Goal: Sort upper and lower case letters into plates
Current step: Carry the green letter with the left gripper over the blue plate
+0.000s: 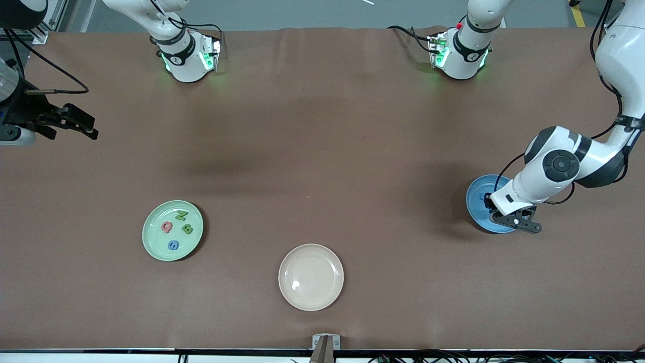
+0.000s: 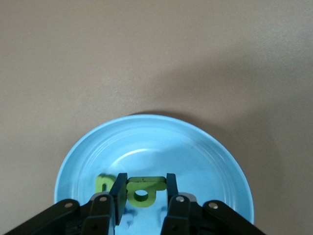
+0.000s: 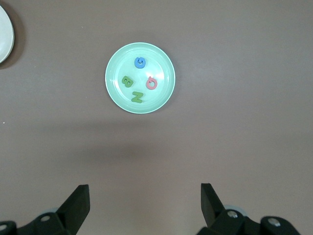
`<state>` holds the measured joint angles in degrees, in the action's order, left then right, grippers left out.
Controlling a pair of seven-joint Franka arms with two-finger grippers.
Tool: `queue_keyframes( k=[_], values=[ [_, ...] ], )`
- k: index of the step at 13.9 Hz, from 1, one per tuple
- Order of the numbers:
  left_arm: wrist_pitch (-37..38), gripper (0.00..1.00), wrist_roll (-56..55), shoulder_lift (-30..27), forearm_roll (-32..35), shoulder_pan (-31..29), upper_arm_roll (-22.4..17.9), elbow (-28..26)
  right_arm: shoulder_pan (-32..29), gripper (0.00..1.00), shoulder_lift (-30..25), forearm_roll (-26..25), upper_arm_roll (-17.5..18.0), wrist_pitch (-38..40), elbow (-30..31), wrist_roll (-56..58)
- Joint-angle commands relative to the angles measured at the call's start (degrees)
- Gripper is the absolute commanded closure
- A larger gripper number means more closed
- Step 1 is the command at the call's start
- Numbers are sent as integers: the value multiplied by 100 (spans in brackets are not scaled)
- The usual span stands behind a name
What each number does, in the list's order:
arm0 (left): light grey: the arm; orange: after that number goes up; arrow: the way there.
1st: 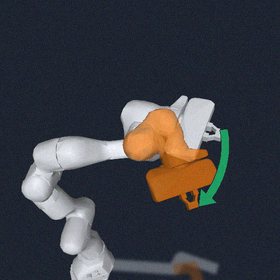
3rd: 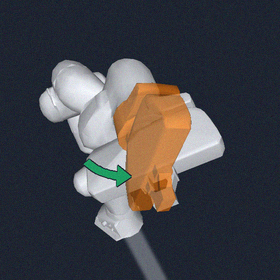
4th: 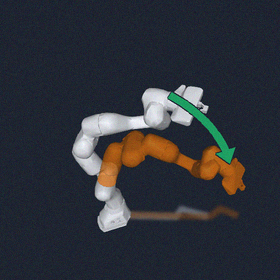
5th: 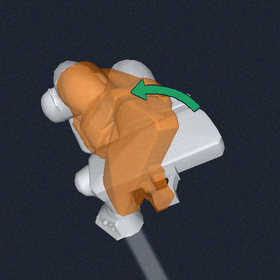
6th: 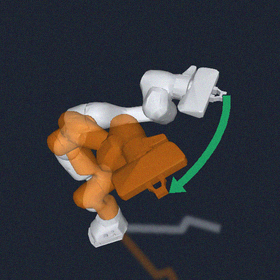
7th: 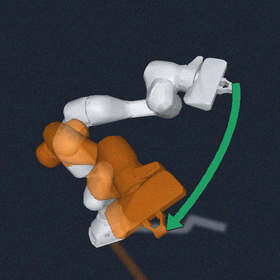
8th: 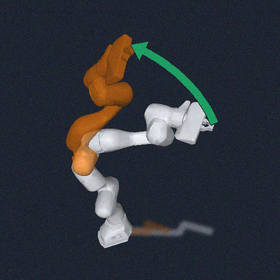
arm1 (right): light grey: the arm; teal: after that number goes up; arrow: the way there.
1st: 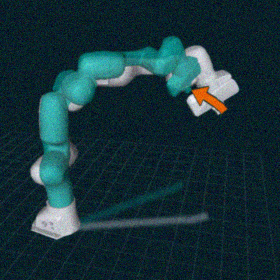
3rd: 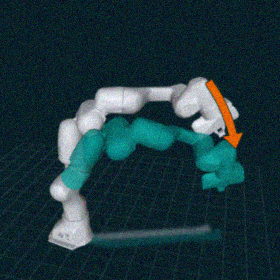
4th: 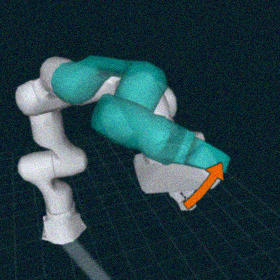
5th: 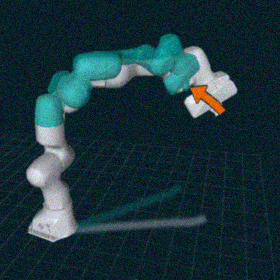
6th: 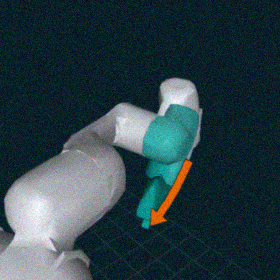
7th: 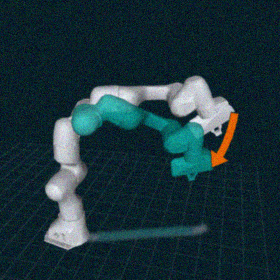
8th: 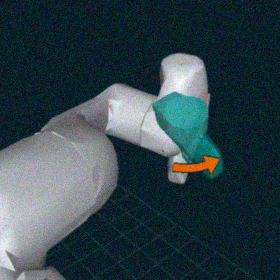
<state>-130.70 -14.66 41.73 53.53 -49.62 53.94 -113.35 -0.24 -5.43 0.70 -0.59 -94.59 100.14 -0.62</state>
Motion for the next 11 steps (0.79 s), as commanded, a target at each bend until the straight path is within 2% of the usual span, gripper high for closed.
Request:
queue_keyframes(
  k=[1,3,10,11],
  values=[
    [-227,78,-80,72,184,355,-303,110,15,0,33,-17,-29,89,-65,54],
    [-280,78,-90,72,175,593,-550,190,6,0,33,-8,-38,98,-48,54],
    [-526,77,-81,107,184,585,-700,146,-3,0,33,1,-38,134,-30,19],
    [-527,73,-89,116,184,593,-718,155,-2,0,33,9,-38,133,-30,19]
  ],
)
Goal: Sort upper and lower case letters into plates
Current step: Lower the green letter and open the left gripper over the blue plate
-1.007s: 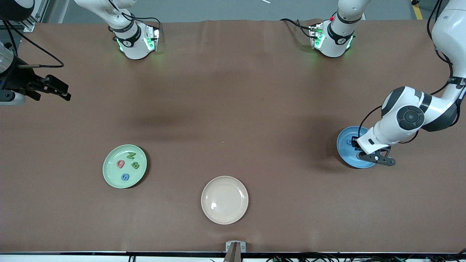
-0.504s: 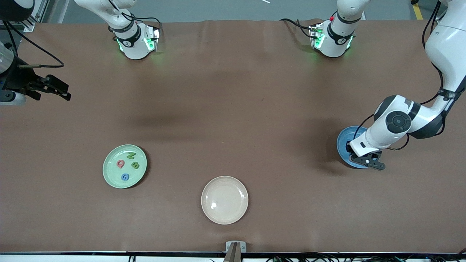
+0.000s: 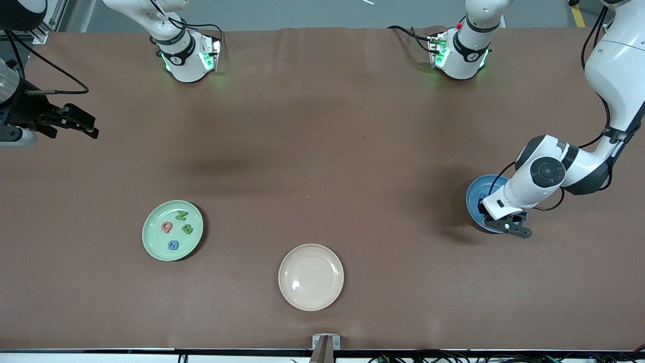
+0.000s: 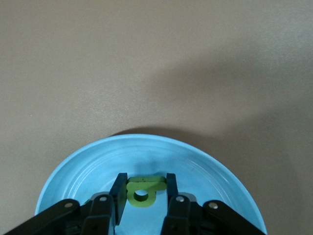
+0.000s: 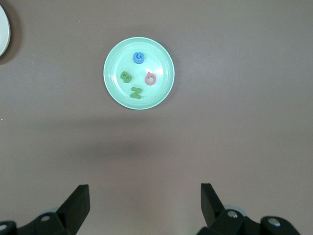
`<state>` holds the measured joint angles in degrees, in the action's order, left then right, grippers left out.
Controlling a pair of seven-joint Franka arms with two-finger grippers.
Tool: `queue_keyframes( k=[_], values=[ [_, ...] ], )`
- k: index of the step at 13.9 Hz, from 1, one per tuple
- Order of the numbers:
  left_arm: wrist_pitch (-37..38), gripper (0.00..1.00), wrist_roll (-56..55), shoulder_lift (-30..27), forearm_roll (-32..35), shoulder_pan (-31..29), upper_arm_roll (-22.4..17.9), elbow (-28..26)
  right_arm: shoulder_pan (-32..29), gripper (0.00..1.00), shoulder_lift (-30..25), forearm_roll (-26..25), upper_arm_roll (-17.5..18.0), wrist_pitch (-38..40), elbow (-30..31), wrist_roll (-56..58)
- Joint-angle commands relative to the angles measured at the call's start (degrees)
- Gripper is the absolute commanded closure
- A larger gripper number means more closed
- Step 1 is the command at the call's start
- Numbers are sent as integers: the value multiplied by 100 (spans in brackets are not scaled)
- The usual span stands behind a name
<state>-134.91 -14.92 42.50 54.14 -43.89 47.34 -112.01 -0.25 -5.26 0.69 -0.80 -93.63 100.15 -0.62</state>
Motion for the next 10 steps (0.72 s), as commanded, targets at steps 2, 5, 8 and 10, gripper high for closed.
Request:
queue_keyframes(
  k=[2,5,8,10],
  values=[
    [-97,45,-185,21,115,30,-59,30,-1,0,16,19,-17,38,-30,18],
    [0,0,-169,-162,54,-14,3,22,7,0,16,19,-17,21,-30,36],
    [709,0,-160,-584,-489,-154,545,47,-1,0,16,10,-26,12,-30,36],
    [1316,0,-116,-778,-999,-207,916,284,7,0,16,10,-17,3,-30,36]
  ],
)
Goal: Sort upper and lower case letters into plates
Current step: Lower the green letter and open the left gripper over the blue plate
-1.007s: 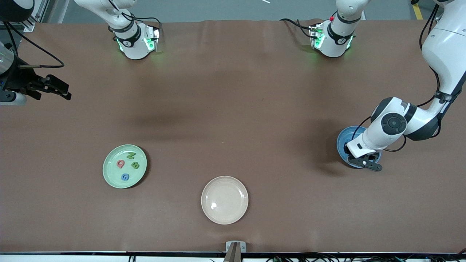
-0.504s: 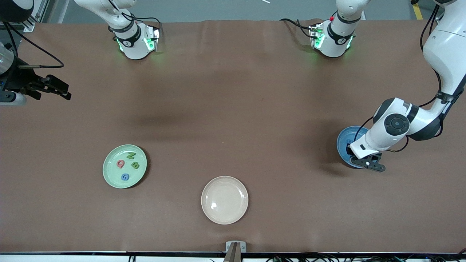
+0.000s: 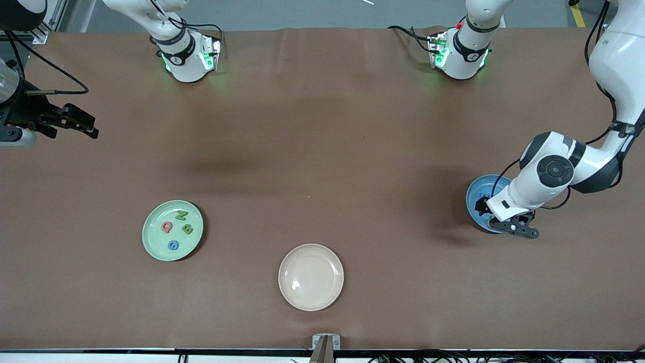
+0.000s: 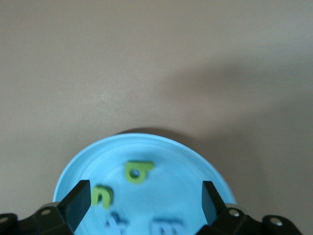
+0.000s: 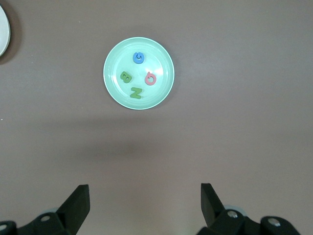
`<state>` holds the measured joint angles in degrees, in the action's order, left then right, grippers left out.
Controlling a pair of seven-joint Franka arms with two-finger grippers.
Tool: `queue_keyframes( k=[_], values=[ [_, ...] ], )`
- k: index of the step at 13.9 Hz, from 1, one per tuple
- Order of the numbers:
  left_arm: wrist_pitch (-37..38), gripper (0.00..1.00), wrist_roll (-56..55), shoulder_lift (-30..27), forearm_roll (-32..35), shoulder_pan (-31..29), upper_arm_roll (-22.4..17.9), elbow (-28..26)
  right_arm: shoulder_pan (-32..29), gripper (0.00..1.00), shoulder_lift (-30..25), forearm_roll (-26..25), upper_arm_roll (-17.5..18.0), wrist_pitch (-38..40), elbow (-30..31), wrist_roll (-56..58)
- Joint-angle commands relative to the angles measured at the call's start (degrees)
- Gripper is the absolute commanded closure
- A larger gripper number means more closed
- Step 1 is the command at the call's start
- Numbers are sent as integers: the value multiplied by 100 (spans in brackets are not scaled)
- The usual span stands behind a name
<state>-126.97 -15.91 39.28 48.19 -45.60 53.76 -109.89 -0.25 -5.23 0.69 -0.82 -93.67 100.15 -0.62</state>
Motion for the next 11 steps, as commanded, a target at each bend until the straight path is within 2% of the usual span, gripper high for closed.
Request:
queue_keyframes(
  k=[1,4,9,11],
  values=[
    [768,0,43,-465,-554,-37,337,265,-1,0,14,18,-14,7,-31,36],
    [911,0,290,-465,-723,-37,495,582,8,0,14,10,-23,15,-31,36],
    [1112,0,482,-614,-898,-124,749,784,8,0,31,18,-14,42,-57,1],
    [1174,0,1016,-1094,-1597,-125,689,987,8,0,31,10,-14,42,-66,10]
  ],
)
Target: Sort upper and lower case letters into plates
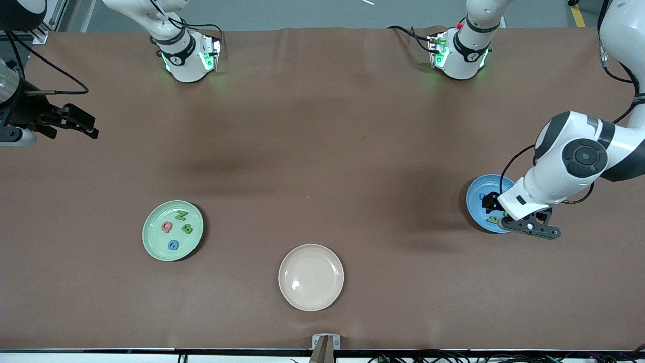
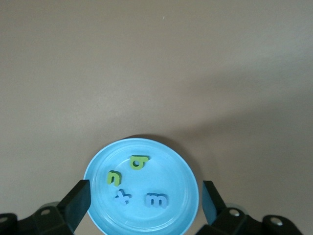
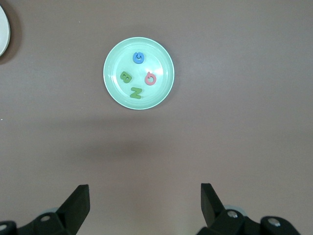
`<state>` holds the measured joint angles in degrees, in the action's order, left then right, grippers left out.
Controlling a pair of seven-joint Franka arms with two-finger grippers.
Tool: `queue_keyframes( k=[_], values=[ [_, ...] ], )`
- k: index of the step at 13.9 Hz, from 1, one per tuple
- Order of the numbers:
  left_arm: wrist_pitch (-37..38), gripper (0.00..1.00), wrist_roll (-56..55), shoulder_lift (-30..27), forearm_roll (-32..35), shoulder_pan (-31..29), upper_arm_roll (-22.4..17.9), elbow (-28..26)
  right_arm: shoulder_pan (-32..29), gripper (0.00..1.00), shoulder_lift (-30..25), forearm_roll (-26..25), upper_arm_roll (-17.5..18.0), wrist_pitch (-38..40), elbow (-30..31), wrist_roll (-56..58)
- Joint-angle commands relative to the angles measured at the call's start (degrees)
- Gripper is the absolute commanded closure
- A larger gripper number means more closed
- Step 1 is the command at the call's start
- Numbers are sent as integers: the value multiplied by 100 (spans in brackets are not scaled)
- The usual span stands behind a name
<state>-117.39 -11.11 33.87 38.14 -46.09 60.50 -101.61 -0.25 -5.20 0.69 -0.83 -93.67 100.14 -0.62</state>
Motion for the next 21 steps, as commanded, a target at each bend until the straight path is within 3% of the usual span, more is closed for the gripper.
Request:
queue_keyframes(
  k=[1,4,9,12,15,19,21],
  values=[
    [217,0,870,-800,-1006,-49,-177,185,8,0,28,18,-14,33,-74,1],
    [443,0,1610,-1425,-1886,171,-661,421,16,0,28,19,-14,41,-65,-8],
    [936,0,1743,-2313,-2591,397,-1117,493,16,0,28,19,-14,59,-65,-17],
    [1183,0,1796,-2657,-3117,2047,-2951,545,25,0,28,19,-14,59,-56,-25],
    [1289,0,2016,-2902,-3321,2612,-3657,581,43,0,28,10,-14,68,-48,-34],
    [1499,0,2034,-3148,-3443,3834,-5054,546,34,0,19,19,-14,103,-65,-34],
    [1500,0,2016,-3202,-3497,4098,-5354,519,25,0,10,19,-14,112,-65,-34]
  ],
)
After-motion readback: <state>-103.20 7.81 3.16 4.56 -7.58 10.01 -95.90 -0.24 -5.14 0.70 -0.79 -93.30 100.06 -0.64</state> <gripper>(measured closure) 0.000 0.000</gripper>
